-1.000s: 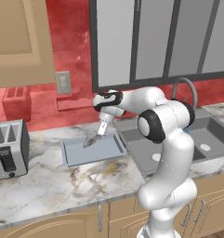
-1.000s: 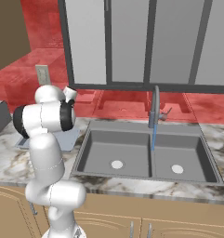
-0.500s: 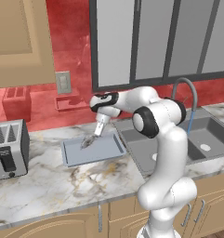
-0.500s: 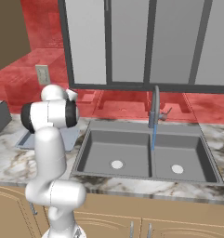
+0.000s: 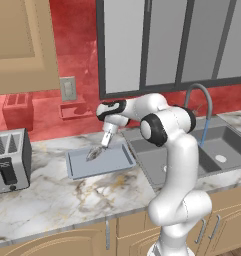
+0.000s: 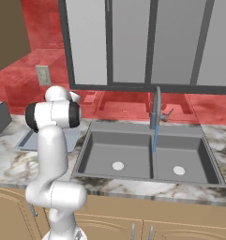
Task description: Take the fish out of the fridge, briefly rinse it in the sink, and place it on the tray next to the sink.
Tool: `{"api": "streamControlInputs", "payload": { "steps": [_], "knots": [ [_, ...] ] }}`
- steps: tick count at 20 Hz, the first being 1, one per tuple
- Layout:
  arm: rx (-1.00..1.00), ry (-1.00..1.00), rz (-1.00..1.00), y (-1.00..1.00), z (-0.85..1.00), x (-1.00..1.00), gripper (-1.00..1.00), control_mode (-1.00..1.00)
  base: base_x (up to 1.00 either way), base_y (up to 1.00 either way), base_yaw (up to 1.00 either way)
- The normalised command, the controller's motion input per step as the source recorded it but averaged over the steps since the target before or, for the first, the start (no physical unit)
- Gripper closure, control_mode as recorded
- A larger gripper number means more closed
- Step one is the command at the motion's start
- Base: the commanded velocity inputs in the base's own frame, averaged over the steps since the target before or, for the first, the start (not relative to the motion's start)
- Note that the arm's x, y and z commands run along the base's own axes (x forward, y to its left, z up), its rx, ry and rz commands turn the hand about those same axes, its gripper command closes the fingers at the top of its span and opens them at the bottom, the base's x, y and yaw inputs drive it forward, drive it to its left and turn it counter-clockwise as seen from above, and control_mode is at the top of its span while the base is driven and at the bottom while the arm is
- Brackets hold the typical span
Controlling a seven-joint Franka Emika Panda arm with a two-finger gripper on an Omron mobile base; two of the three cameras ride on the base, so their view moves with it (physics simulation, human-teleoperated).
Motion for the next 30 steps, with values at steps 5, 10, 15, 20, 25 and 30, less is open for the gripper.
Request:
{"api": "streamControlInputs", "payload": {
  "steps": [5,10,15,20,25,30],
  "knots": [
    [0.00,0.02,0.00,0.00,-0.10,0.00,1.00,-1.00,0.00,0.00,0.00],
    [0.00,0.02,0.00,0.04,0.00,0.00,-1.00,-1.00,0.00,0.00,0.00],
    [0.00,-0.04,0.00,-0.02,0.16,-0.06,-1.00,-1.00,0.00,0.00,0.00],
    [0.00,-0.13,0.00,-0.14,0.60,-0.30,-1.00,-1.00,0.00,0.00,0.00],
    [0.00,-0.34,0.00,-0.29,0.94,-0.70,-1.00,-1.00,0.00,0.00,0.00],
    [0.00,-0.48,0.00,-0.33,1.00,-0.97,-1.00,-1.00,0.00,0.00,0.00]
  ]
}}
